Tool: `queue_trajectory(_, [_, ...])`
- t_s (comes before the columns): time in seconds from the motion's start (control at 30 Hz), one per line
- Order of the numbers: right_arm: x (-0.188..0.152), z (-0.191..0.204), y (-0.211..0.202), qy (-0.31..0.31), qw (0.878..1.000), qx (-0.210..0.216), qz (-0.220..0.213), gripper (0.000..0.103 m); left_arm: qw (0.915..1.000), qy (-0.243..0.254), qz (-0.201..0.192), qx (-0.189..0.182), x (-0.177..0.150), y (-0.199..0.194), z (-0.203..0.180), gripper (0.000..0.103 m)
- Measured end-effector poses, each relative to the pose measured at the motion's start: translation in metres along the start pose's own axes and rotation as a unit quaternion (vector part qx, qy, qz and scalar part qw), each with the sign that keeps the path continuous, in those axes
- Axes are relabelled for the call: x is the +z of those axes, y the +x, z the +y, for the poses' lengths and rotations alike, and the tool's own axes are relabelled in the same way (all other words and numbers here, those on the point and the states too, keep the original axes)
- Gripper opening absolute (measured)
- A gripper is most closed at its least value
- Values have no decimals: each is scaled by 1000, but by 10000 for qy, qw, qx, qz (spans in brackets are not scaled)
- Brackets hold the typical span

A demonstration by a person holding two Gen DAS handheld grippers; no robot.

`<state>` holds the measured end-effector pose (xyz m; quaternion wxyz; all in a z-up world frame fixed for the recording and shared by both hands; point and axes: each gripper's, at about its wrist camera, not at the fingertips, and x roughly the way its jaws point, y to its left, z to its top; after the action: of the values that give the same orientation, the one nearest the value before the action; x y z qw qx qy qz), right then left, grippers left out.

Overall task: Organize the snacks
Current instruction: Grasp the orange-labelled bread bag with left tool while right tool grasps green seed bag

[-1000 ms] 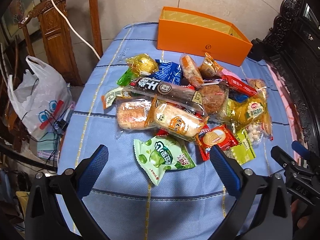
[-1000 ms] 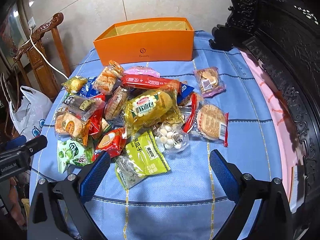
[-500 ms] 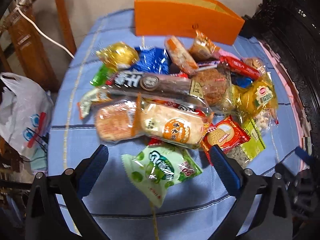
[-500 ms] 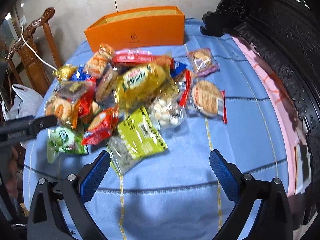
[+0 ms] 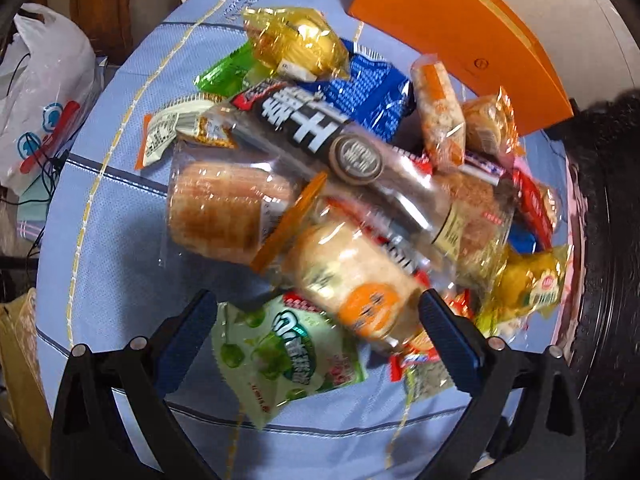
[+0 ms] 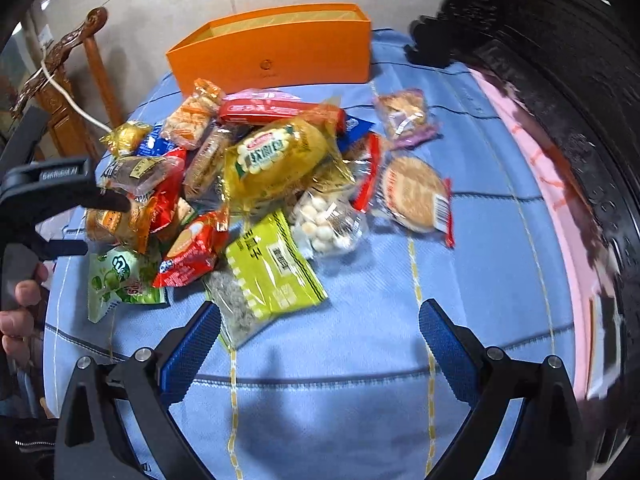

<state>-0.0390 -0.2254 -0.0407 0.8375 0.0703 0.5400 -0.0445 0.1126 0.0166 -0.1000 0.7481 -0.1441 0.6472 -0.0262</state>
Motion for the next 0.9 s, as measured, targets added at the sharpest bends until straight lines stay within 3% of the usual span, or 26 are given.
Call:
queue_trajectory(0.13, [11, 3, 8, -255, 9993, 253, 73, 99, 9996, -237, 141, 41, 8, 6, -10, 99])
queue_trajectory(0.17, [13, 3, 9, -341, 9990, 278, 78, 99, 9994, -286, 188, 11, 10, 9, -11, 93])
queue_trajectory(0.2, [14, 2, 10, -403, 9987, 298, 85, 99, 9990, -352, 260, -39, 11, 13, -12, 68])
queue_trajectory(0.23, [16, 1, 11, -439, 9985, 329, 91, 99, 9975, -493, 429, -258, 11, 18, -13, 50])
queue_trajectory(0.27, [17, -2, 12, -467, 9981, 383, 100, 99, 9965, -578, 527, -296, 11, 22, -14, 45])
queue_trajectory(0.47, [27, -20, 16, -447, 9975, 530, 147, 99, 9962, -702, 486, -153, -4, 23, -14, 38])
queue_trajectory(0.63, [34, -27, 22, -466, 9966, 652, 207, 99, 9993, -325, 139, -69, -18, 4, -14, 35])
queue_trajectory(0.9, [41, -66, 33, -22, 9990, 323, 300, 99, 9999, 80, -97, 83, -38, -13, -9, 35])
